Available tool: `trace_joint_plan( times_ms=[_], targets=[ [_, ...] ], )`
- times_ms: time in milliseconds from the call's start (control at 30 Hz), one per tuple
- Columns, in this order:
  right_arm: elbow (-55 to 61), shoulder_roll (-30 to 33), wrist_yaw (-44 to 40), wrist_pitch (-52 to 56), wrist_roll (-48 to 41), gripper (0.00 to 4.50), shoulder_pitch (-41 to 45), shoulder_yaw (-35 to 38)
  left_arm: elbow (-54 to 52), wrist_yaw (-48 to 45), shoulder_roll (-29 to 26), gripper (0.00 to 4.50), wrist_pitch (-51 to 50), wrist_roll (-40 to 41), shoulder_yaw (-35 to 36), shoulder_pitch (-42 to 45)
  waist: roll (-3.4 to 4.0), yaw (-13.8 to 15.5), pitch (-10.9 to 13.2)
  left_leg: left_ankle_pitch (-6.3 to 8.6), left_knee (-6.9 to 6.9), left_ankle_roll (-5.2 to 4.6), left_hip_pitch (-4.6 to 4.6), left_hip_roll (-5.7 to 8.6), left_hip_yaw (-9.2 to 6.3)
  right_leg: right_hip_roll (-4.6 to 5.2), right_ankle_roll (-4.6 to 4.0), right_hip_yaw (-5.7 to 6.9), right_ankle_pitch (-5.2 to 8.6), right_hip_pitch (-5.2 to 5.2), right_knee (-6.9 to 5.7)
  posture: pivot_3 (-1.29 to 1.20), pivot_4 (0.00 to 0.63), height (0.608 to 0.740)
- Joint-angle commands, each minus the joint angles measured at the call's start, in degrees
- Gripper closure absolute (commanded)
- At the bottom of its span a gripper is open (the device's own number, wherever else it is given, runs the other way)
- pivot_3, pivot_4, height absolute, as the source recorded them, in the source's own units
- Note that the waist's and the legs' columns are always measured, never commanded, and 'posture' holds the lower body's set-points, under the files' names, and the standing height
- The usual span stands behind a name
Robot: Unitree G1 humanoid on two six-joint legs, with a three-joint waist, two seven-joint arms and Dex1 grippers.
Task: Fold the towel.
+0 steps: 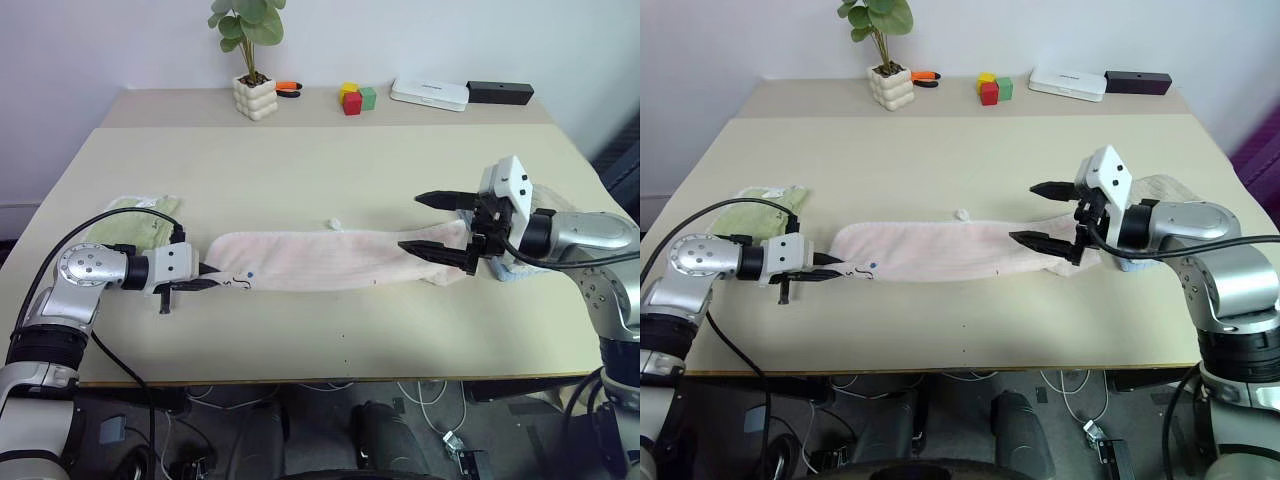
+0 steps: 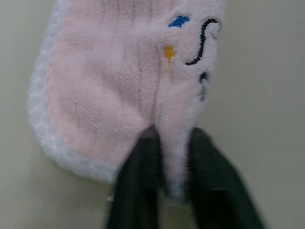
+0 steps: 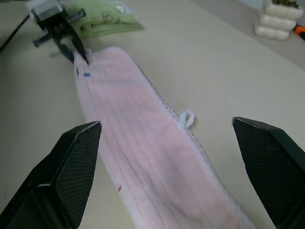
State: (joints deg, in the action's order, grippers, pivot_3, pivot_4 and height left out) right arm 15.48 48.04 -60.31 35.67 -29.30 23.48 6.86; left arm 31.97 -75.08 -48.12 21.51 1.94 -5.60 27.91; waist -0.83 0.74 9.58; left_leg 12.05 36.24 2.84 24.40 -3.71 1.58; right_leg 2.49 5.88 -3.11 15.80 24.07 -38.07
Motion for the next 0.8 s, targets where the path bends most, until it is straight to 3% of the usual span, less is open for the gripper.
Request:
trace_joint_plan(
  times_ms=[33, 267, 467, 800],
  targets=[
    [0.82, 2.46, -1.21, -2.56, 1.85, 0.00, -2.26, -0.03, 0.75, -1.30, -1.11, 4.44, -0.53, 0.93, 0.45, -0.39, 0.00, -0.16, 0.00, 0.00, -0.01, 0.00, 0.00, 0.00, 0.00, 0.00, 0.00, 0.00, 0.00, 0.00, 0.00, 0.00, 0.150, 0.740],
    [-4.11, 7.89, -1.85, -11.35, 10.57, 0.00, -7.01, -1.54, 1.88, -0.57, -3.18, 4.44, -1.14, 2.29, 2.39, 0.47, -0.02, -0.47, 0.01, 0.00, -0.02, 0.00, 0.01, -0.01, 0.00, -0.02, 0.01, 0.00, 0.01, 0.05, 0.01, 0.00, 0.150, 0.740],
    [-12.95, 11.14, -1.31, -20.86, 21.45, 0.00, -7.07, -6.97, 1.25, -0.65, -3.28, 4.44, -0.96, 2.71, 1.98, -0.16, -0.02, -0.53, 0.01, 0.00, -0.06, 0.00, 0.02, -0.01, 0.02, -0.02, -0.01, -0.01, 0.02, 0.10, 0.03, 0.00, 0.150, 0.740],
    [-17.19, 7.01, 0.13, -7.49, 19.21, 0.00, -1.61, -7.33, -0.64, -0.69, -3.68, 4.44, -1.90, 2.96, 2.06, -1.49, -0.02, -0.53, 0.01, 0.00, -0.06, 0.00, 0.03, -0.01, 0.02, -0.03, 0.00, -0.02, 0.01, 0.12, 0.02, 0.00, 0.150, 0.740]
  ],
)
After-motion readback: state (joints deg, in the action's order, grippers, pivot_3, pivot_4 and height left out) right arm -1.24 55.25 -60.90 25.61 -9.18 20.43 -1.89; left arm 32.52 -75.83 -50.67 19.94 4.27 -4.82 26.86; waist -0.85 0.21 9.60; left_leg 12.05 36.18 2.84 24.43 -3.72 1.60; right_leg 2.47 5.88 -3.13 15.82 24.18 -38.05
